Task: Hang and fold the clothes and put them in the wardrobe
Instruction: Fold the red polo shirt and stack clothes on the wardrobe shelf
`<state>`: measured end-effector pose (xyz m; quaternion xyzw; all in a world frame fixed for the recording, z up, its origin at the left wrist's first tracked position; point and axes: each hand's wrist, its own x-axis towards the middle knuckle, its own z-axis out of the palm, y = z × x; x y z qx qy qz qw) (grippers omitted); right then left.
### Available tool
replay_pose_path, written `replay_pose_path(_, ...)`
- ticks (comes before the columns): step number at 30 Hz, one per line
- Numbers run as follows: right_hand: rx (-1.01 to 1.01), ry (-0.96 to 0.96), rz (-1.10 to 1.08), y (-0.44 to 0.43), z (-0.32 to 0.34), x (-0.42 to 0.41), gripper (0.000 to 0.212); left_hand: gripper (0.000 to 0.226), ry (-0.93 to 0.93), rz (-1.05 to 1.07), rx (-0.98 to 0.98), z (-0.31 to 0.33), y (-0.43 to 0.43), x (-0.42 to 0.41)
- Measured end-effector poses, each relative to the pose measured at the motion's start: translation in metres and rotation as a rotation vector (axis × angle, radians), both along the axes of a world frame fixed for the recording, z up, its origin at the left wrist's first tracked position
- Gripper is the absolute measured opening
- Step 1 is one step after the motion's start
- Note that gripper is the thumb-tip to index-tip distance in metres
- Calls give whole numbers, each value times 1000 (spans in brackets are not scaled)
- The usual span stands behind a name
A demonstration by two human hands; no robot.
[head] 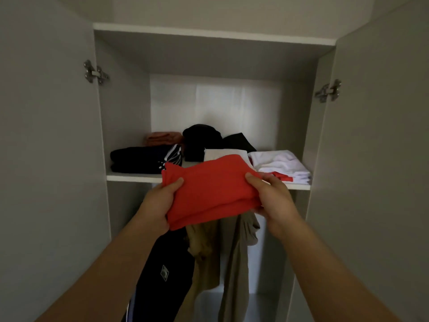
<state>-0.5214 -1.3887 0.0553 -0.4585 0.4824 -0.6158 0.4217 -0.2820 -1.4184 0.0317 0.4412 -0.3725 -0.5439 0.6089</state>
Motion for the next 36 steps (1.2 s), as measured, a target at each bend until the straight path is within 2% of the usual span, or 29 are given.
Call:
replay_pose_path(10,-59,-103,169,-195,51,15,54,15,147,278,-84,38,-131,-11)
replay_pose_path(15,-99,-104,183,-258,61,27,62,35,183,313,-150,48,-182,-13)
replay_pose_path(17,-118,-106,169,-276,65,26,62,34,160,296,-179,52,-203,-14)
replay_pose_path(24,-151,-76,31,-316,78,6,53,39,161,128,-136,70,-268,-24)
replay_pose_path(31,-155,-53,-55,-311,83,-33,40,32,23,-291,-47,93,-325,-33)
replay_pose_path(33,-131,-107,-41,-303,83,-41,45,24,-73,-373,-9,104,-344,-34)
replay_pose_path(36,-13,-310,89,-290,78,-44,43,18,-255,-453,-3,120,-373,-40)
